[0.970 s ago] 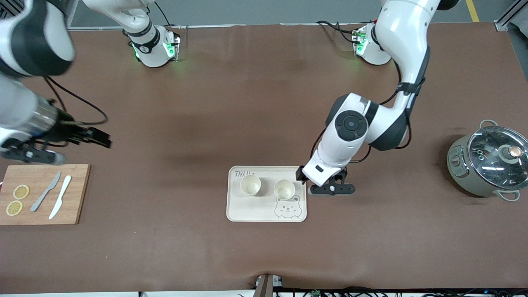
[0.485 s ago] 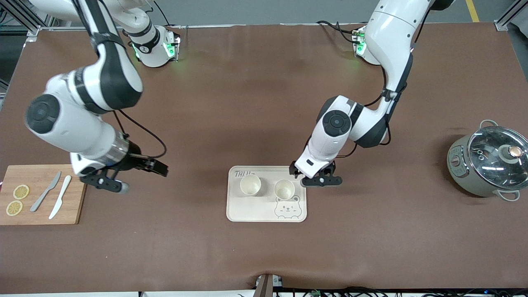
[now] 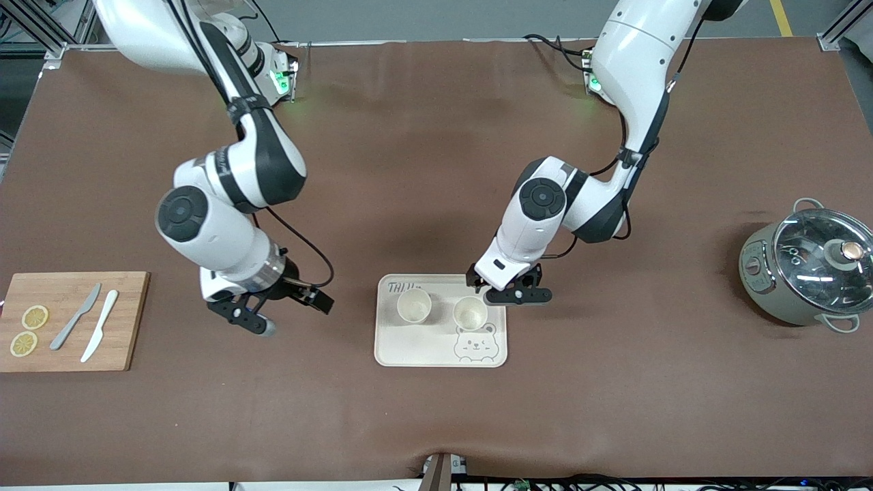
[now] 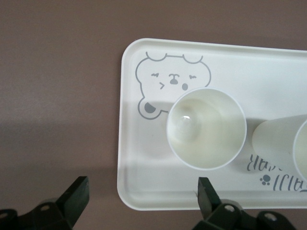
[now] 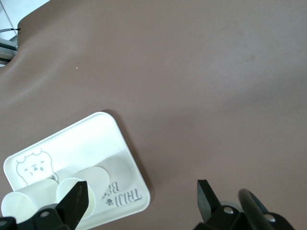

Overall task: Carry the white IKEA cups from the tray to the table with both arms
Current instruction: 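Lower the left gripper around one cup while the right gripper reaches the other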

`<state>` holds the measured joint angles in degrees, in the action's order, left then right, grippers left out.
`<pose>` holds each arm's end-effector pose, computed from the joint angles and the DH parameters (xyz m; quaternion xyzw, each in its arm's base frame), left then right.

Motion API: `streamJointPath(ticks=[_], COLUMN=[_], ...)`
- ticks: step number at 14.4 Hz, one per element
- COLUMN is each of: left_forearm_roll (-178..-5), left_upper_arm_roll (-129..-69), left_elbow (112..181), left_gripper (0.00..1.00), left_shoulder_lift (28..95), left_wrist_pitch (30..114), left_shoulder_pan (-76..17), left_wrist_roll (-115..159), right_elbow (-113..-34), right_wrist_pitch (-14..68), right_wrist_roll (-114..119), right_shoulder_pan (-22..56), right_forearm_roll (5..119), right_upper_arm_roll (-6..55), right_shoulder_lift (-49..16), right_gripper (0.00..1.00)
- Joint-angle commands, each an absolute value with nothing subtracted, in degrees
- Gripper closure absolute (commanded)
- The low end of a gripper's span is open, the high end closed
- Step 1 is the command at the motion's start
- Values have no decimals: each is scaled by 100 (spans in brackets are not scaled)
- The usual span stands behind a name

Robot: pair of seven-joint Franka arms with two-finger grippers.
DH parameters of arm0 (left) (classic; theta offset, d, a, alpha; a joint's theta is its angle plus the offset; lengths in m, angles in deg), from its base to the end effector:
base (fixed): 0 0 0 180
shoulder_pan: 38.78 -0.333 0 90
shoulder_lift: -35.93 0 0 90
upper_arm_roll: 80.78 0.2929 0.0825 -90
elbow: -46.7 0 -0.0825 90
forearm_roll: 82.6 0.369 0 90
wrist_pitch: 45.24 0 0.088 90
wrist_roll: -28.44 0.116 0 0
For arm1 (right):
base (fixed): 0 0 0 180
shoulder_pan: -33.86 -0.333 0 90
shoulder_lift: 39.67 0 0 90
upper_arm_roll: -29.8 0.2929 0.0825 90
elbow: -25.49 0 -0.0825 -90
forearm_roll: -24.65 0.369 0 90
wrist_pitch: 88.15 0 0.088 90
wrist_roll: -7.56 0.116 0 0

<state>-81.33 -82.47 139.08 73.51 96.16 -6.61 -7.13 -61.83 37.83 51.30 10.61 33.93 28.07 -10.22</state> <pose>0.5737 -0.3817 0.2450 0.9949 0.0109 0.0816 0.0576 0.6365 0.2615 0.3551 -0.9678 0.2304 -0.0343 0.0954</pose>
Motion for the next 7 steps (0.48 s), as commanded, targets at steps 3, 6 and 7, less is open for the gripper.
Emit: streamJointPath(ticks=[3,6,7], left_forearm_roll=[-8049,-8058,-8058], left_upper_arm_roll=[-8183,-8165,-8165], left_elbow=[12777,12370,12334], left_gripper=[0,0,0], left_shoulder_lift=[8039,8172,8224], left_wrist_pitch=[9146,8757,8765], left_shoulder_pan=[-599,-634,-643], left_wrist_roll=[-716,-637,-593], right_elbow=[-5722,-5713,-5713], right_wrist_pitch=[4025,4288,4350], right_wrist_roll=[5721,5836,5836], right_shoulder_pan=[723,609,574], right_forearm_roll=[3450,3432,3432], right_upper_arm_roll=[2743,2743,2743], right_shoulder_lift=[-522,-346,-302], right_gripper=[0,0,0])
